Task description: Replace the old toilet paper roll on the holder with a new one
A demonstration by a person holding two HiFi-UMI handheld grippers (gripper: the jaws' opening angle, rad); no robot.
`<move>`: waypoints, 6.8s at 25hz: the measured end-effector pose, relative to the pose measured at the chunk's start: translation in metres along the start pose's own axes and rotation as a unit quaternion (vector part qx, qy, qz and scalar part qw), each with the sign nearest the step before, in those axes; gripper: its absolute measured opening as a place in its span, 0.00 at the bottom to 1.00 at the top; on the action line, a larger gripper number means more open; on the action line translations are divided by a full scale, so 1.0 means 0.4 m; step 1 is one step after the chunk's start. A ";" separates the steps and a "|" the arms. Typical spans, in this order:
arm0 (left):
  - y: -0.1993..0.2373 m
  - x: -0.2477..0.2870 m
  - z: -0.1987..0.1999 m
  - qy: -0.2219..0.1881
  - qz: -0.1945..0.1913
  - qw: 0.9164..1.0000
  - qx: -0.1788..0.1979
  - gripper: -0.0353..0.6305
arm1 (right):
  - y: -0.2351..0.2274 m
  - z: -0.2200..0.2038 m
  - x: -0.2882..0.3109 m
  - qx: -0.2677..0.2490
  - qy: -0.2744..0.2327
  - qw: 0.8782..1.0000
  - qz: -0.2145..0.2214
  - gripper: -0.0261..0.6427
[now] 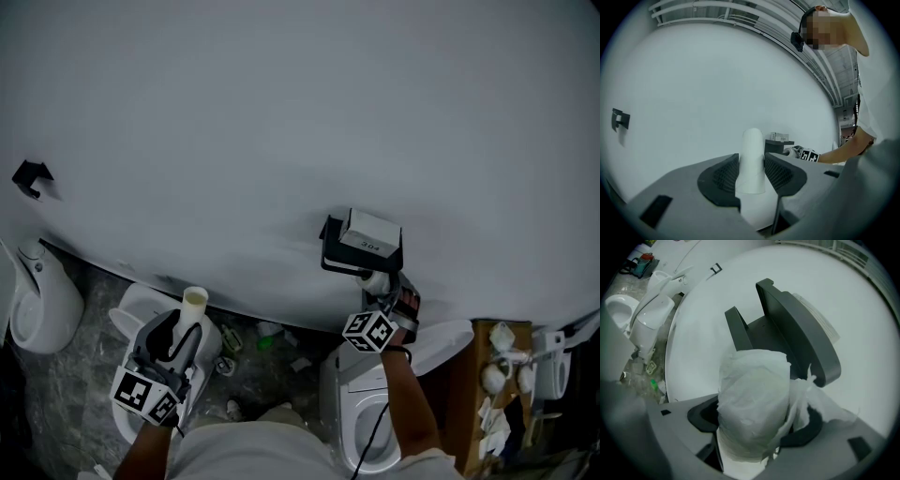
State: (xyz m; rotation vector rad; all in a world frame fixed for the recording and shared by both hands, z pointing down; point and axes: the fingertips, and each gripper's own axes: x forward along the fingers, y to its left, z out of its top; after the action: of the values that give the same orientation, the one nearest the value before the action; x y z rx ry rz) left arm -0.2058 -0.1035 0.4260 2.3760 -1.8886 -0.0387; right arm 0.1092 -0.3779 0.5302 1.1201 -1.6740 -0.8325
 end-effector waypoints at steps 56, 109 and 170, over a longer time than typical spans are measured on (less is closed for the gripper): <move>-0.004 0.079 -0.009 -0.024 -0.024 0.999 -0.034 0.31 | 0.060 0.177 -0.030 -0.094 -0.074 0.992 -0.024 0.51; 0.062 -0.039 -0.005 -0.028 -0.018 0.999 -0.031 0.31 | 0.088 0.240 -0.134 -0.027 -0.054 0.998 0.024 0.57; -0.116 0.048 -0.013 -0.014 -0.089 0.996 -0.022 0.31 | -0.105 0.055 -0.361 0.510 -0.140 0.843 0.103 0.04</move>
State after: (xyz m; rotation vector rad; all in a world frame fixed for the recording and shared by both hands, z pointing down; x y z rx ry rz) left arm -0.1560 -0.1116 0.4275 2.5185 -1.6636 -0.1264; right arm 0.1239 -0.2571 0.4392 1.4875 -2.5406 0.1348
